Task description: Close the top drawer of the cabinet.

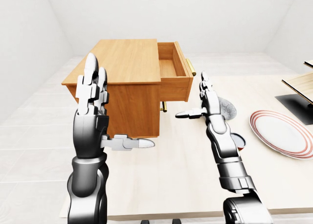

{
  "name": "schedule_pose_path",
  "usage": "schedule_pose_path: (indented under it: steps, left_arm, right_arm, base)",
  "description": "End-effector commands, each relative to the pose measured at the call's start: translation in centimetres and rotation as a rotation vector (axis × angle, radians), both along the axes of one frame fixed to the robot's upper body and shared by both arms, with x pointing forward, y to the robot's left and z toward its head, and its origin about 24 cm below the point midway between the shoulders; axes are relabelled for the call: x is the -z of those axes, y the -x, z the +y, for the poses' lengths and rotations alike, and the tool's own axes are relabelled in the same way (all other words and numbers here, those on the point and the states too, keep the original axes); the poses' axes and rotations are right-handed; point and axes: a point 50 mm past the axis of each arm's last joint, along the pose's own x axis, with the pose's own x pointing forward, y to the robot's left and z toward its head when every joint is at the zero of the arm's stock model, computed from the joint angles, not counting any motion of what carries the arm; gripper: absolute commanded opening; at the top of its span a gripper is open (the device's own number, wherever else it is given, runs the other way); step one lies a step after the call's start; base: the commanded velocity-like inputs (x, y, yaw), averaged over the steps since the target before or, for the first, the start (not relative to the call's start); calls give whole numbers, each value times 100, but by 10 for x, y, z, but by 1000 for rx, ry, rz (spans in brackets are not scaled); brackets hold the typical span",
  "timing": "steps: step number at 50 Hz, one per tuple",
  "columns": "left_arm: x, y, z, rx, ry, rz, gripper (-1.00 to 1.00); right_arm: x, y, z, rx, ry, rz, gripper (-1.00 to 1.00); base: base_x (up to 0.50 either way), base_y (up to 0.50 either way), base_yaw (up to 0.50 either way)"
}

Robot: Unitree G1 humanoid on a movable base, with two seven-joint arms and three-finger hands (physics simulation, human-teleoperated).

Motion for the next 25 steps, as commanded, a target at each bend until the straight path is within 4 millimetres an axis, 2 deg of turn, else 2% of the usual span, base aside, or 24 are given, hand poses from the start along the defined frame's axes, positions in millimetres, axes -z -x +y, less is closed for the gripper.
schedule_pose_path:
  steps: [1, 13, 25]
  left_arm:
    - [3, -3, 0, 10, 18, 15, 100]
    - [2, -1, -1, 16, 15, 11, 100]
    - [0, -1, -2, 20, 14, 2, 100]
  right_arm:
    - [22, -13, 6, -23, -11, 121, 100]
    - [41, -19, 10, -41, -18, 221, 100]
    - [29, -24, 15, -48, -11, 185, 100]
  base:
    - [0, 0, 0]
    - [0, 0, 0]
    - [0, 0, 0]
